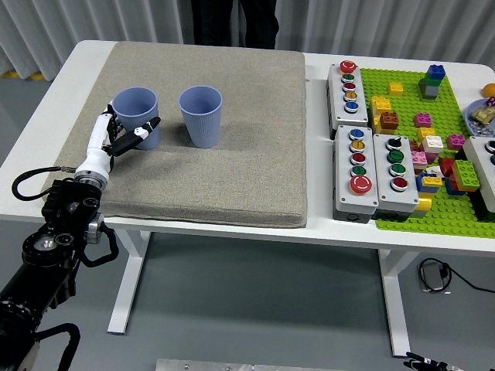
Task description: Pick cup pour cup place
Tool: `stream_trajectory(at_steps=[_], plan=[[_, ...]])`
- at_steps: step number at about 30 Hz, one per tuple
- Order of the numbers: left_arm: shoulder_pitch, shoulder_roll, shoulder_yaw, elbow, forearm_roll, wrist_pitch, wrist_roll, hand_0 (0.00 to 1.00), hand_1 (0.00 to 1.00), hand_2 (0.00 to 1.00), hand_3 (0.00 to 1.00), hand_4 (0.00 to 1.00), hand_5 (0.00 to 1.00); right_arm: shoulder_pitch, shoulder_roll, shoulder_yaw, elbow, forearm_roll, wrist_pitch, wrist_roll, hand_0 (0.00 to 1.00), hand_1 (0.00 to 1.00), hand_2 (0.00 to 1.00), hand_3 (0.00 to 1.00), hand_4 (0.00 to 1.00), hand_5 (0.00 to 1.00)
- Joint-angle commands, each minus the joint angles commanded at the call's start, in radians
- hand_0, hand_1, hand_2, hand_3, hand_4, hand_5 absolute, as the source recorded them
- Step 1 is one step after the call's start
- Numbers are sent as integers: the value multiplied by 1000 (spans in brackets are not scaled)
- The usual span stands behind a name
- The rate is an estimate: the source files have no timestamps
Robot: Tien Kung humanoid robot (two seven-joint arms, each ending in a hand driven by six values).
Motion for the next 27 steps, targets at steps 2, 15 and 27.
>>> stream_trajectory(at_steps=[2, 15, 27], plan=[[0, -1, 0, 0, 0, 7, 0, 875, 891, 998, 998, 953, 383, 1, 0, 0, 0, 0, 0, 0, 662, 649, 665, 633, 489, 132], [8, -9, 1, 2, -2, 47, 0, 775, 783, 937, 998, 921, 361, -2, 0, 4, 0, -6, 1, -2, 662, 649, 664, 633, 489, 132], [11, -14, 7, 3, 0, 48, 1, 774, 775, 925, 998, 931, 372, -5, 0, 7, 0, -13, 1, -3, 662, 649, 664, 633, 489, 132]])
